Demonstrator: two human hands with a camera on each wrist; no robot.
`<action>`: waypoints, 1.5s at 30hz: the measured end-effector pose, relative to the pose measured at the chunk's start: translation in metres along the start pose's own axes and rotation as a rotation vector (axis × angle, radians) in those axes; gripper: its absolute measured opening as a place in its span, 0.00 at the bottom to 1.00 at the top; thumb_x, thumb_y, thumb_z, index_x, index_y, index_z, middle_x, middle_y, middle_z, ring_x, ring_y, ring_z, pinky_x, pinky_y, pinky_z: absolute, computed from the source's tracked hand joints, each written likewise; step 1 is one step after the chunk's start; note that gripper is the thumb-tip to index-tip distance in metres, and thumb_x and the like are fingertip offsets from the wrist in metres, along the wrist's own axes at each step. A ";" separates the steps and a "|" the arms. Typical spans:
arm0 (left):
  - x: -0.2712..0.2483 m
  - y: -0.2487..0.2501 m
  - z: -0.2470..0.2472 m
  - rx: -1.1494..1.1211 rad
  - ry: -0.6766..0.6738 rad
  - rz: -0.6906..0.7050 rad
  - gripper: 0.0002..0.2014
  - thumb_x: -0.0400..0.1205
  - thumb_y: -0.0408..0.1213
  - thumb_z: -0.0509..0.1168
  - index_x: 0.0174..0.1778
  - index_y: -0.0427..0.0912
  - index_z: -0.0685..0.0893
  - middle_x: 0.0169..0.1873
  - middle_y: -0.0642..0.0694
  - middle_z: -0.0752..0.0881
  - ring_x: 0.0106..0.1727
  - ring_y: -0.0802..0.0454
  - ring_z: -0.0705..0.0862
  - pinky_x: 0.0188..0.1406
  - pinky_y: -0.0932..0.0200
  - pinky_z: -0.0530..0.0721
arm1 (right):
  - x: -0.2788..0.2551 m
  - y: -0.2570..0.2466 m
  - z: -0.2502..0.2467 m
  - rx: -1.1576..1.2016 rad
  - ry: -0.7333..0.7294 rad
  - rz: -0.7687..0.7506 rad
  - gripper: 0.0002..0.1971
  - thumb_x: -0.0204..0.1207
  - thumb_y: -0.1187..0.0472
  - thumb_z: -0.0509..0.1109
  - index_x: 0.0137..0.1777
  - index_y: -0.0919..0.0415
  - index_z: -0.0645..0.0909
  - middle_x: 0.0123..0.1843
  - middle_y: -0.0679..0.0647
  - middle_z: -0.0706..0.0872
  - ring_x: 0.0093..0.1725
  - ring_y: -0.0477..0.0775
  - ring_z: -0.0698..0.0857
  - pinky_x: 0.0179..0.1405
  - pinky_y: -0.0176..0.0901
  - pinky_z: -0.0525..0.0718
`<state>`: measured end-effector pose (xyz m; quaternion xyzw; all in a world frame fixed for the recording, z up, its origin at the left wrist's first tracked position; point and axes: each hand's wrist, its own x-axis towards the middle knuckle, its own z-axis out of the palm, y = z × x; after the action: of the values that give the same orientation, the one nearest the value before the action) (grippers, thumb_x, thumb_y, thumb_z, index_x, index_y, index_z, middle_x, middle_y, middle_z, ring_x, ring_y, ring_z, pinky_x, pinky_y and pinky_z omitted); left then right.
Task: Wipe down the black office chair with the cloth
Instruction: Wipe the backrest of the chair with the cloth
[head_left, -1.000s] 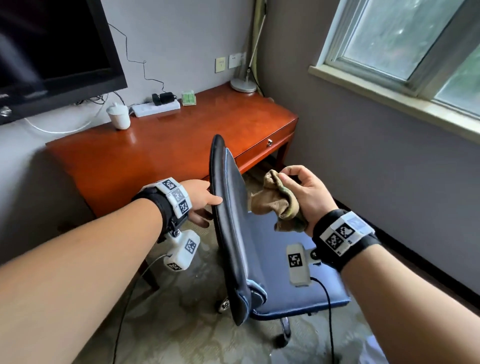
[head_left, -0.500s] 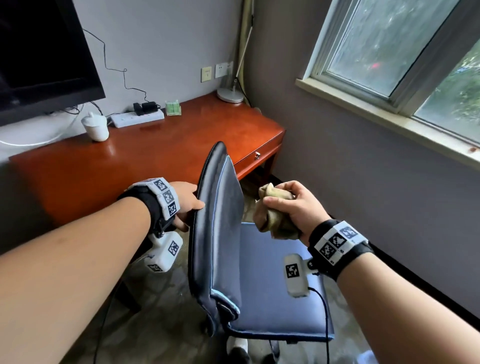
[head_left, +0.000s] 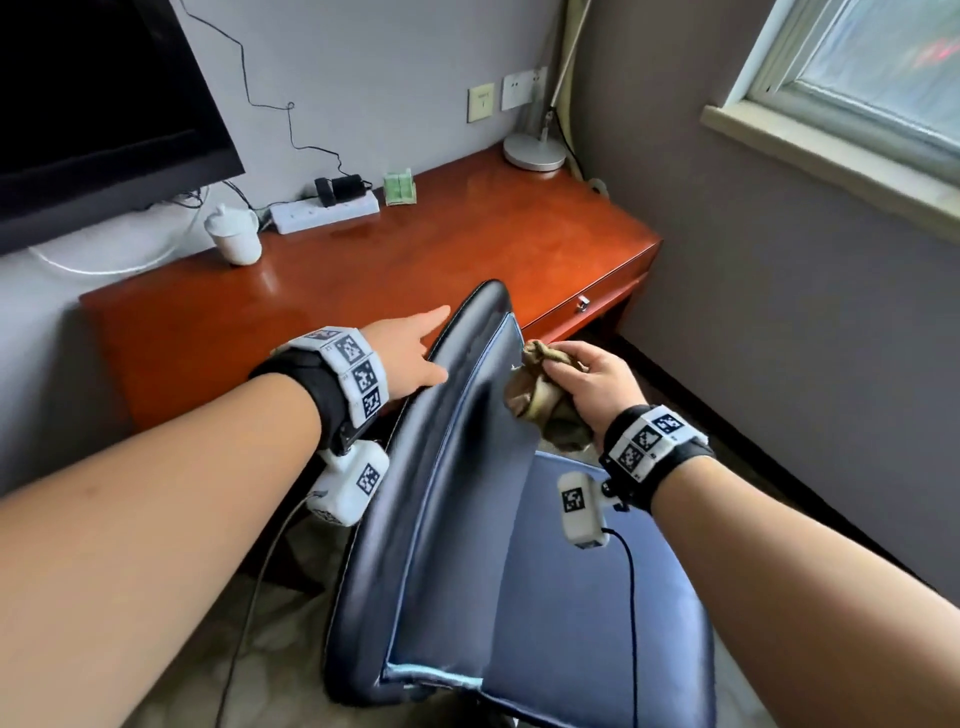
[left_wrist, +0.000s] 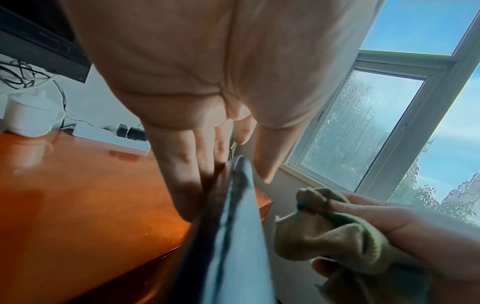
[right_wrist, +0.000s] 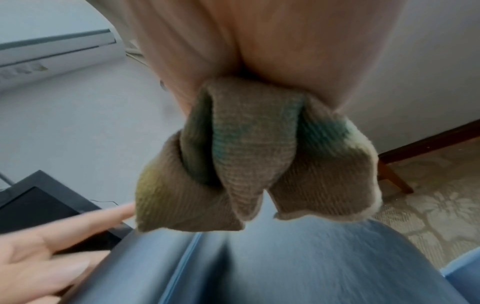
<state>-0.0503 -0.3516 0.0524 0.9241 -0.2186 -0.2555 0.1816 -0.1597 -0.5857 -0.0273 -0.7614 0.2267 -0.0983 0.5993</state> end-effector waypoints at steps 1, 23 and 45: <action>0.007 0.005 -0.001 0.015 0.012 0.023 0.43 0.87 0.45 0.71 0.93 0.63 0.51 0.79 0.40 0.81 0.76 0.44 0.82 0.69 0.60 0.76 | 0.012 0.003 0.002 -0.008 -0.004 0.000 0.10 0.72 0.54 0.77 0.51 0.41 0.92 0.49 0.51 0.95 0.53 0.58 0.93 0.62 0.64 0.89; 0.052 -0.003 0.001 0.219 -0.067 -0.003 0.43 0.86 0.44 0.68 0.91 0.69 0.49 0.65 0.43 0.89 0.63 0.39 0.88 0.63 0.46 0.86 | 0.102 0.007 0.059 -0.559 -0.096 -0.180 0.10 0.80 0.54 0.70 0.56 0.53 0.90 0.44 0.52 0.87 0.49 0.59 0.87 0.46 0.39 0.76; 0.032 -0.010 0.009 0.171 -0.048 -0.085 0.43 0.88 0.44 0.68 0.90 0.72 0.48 0.57 0.41 0.90 0.64 0.43 0.89 0.69 0.41 0.84 | 0.078 0.003 0.055 -0.625 -0.293 -0.244 0.12 0.81 0.57 0.69 0.58 0.47 0.92 0.47 0.52 0.92 0.45 0.56 0.90 0.43 0.37 0.82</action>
<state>-0.0274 -0.3606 0.0286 0.9383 -0.2046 -0.2654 0.0856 -0.0690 -0.5741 -0.0545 -0.9353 0.0650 0.0151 0.3475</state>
